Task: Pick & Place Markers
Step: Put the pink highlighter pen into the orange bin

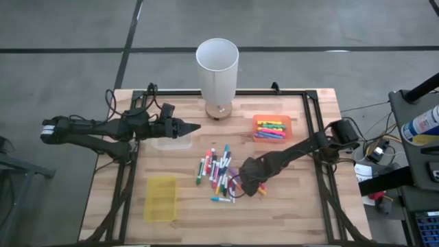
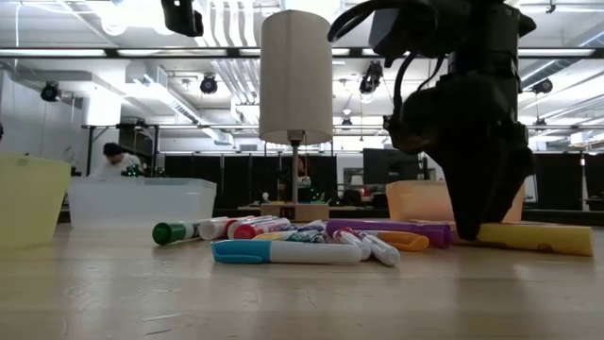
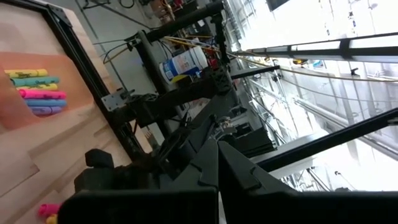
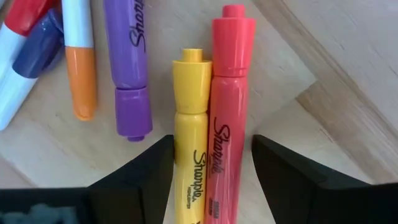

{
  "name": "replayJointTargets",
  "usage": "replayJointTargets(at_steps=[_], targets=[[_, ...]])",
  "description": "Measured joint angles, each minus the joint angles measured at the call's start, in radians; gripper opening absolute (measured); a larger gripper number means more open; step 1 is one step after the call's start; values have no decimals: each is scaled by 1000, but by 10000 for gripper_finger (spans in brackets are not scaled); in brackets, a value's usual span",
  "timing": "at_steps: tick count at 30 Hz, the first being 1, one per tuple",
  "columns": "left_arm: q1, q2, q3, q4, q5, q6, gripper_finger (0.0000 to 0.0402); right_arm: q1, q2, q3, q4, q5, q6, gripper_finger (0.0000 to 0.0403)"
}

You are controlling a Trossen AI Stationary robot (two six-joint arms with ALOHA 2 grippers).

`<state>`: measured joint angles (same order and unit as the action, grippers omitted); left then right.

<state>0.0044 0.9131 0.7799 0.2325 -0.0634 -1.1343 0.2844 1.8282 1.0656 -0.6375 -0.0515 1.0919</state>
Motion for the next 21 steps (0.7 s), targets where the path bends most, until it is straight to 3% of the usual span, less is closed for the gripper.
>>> replayJointTargets(at_steps=[12,21], targets=[[0,0,0,-1,17,0,0,0,-21,25,-17,2,-31,210],[-1,0,0,-1,24,0,0,0,-25,69,-122,31,-57,205]])
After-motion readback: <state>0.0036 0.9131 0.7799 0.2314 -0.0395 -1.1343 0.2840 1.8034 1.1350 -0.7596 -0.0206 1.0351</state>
